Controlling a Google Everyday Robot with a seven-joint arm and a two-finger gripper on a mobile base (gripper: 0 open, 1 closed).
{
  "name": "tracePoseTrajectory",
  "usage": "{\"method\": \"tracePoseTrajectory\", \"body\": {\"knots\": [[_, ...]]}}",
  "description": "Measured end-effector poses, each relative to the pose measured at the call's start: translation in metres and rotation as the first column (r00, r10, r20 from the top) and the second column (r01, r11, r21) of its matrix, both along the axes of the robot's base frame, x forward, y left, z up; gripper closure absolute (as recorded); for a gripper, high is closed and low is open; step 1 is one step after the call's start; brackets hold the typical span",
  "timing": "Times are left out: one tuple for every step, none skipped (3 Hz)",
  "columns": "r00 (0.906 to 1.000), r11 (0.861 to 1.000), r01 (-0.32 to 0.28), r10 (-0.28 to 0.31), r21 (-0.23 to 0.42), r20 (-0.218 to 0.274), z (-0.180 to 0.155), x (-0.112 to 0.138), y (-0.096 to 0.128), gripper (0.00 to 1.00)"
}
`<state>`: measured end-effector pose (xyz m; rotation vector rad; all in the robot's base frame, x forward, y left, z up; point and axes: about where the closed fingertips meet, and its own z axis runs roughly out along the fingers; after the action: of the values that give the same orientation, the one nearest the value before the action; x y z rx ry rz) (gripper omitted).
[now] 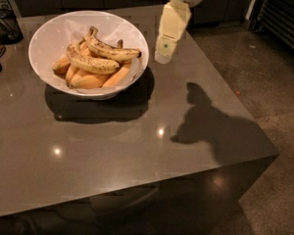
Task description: Pick banana from white bowl
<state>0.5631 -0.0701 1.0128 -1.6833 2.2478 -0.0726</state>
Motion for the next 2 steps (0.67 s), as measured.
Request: {"method": "tracePoseTrajectory", "body": {"knots": [[0.9993, 0.999, -0.035, 0.035, 0.008, -0.013, 0.001, 0.017, 0.039, 0.0], [0.9973, 0.996, -0.066, 0.064, 0.06, 0.038, 0.006, 0.031, 0.066, 0.0]]}}
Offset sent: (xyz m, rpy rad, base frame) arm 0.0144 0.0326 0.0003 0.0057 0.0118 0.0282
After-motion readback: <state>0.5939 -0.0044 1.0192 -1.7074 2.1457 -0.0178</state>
